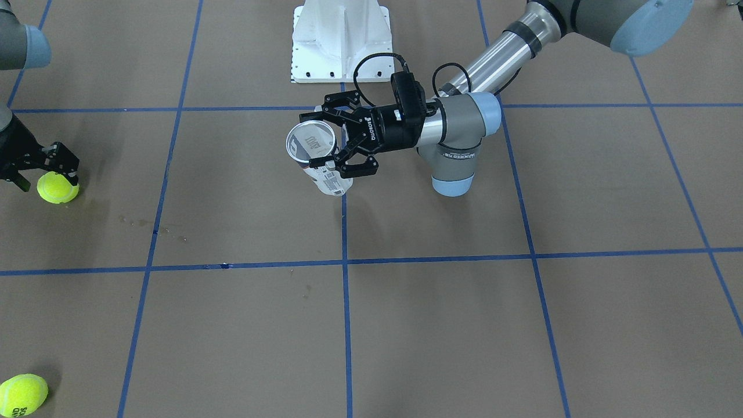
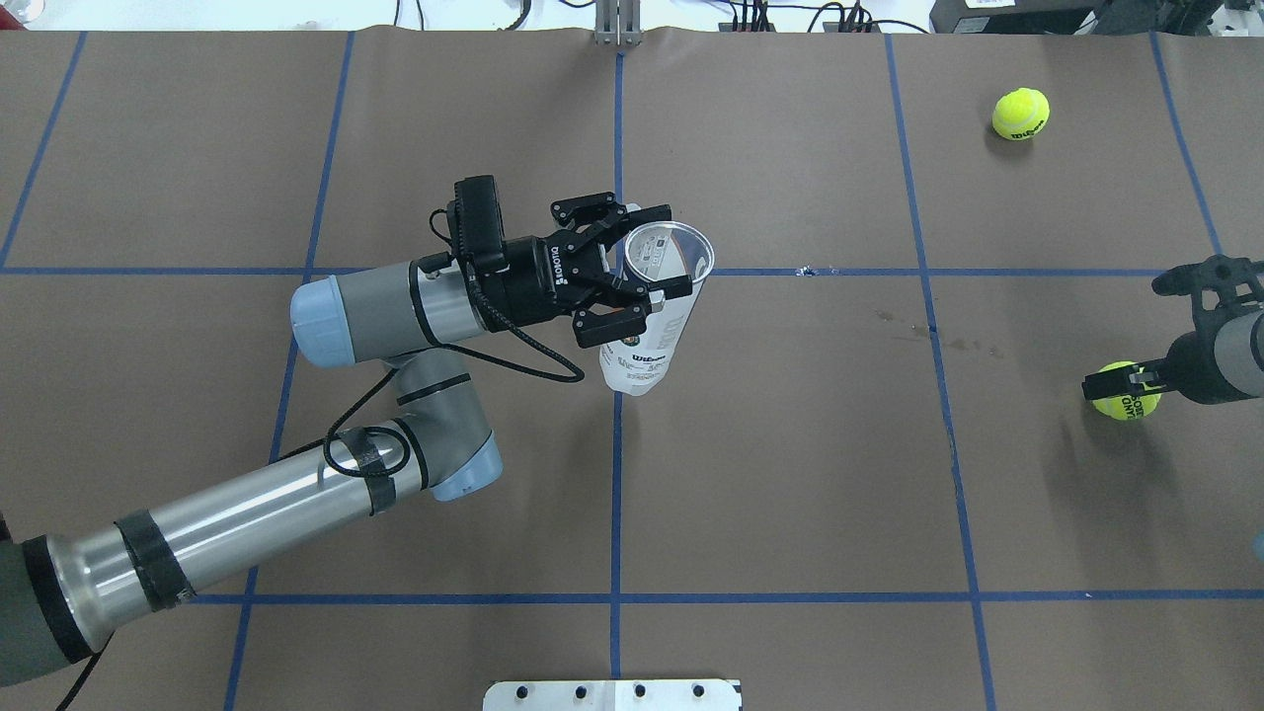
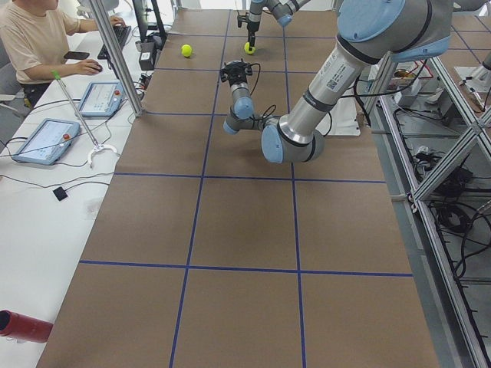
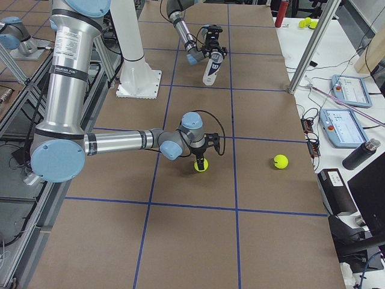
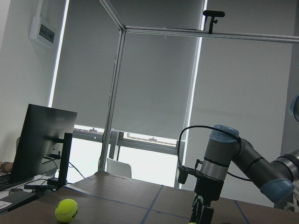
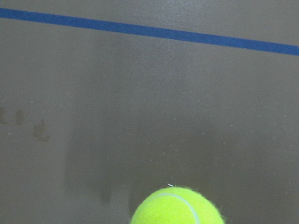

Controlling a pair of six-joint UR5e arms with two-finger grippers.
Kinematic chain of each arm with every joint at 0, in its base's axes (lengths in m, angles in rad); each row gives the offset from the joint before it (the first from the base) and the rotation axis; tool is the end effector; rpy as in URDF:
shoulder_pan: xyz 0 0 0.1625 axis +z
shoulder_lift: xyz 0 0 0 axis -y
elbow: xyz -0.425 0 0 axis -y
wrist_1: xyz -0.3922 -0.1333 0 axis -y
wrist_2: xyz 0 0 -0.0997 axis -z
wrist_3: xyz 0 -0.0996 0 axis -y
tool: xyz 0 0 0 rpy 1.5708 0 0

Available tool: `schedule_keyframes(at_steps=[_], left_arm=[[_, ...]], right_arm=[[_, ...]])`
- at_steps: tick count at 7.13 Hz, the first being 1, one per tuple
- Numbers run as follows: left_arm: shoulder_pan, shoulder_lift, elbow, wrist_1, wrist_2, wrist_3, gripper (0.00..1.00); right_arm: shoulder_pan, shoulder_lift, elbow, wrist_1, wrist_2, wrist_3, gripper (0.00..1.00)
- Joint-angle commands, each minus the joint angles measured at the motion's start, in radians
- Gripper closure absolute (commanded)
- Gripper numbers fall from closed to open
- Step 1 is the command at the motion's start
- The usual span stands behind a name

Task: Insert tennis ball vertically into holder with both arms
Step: 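Hold the upright can with the left gripper while the right gripper reaches the nearer ball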

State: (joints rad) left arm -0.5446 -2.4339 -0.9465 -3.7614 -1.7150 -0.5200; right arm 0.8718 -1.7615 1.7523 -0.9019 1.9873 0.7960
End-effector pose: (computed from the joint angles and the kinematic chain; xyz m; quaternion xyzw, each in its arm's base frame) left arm 0.5311 -0.4608 0.2063 0.6516 0.6708 0.1524 0.3197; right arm -0.2159 -0.4014 0.5943 0.0994 -0.3589 -0.0220 0.9278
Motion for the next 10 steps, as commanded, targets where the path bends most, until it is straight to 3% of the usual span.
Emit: schedule_keyframes(at_steps=[1,2,3,4,5,7,10], left_arm=[[0.000,0.001,0.000,0.000,0.000,0.000,0.29],[-0.002,0.001,0.000,0.002,0.000,0.000,0.29],[0.000,0.000,0.000,0.000,0.000,0.000,0.29],[0.000,0.001,0.000,0.000,0.000,0.000,0.29],[0.003,0.016,-0.001,0.000,0.000,0.000,0.29],[0.008,0.056,-0.001,-0.043,-0.002,-0.003,0.29],[0.058,0.053,-0.003,-0.074,0.003,-0.009,0.30]], right_arm=[[-0.014,-0.001,-0.005,0.000,-0.013,0.005,0.00],[-0.013,-0.001,-0.005,0.000,-0.015,0.005,0.01],[-0.013,-0.001,-0.005,0.000,-0.022,0.005,0.21],[-0.013,-0.001,-0.005,-0.002,-0.021,0.005,0.66],[-0.010,0.001,0.007,-0.002,-0.012,0.003,1.00],[0.009,0.010,0.065,-0.014,0.016,0.003,1.00],[0.131,0.014,0.122,-0.012,0.183,0.005,1.00]])
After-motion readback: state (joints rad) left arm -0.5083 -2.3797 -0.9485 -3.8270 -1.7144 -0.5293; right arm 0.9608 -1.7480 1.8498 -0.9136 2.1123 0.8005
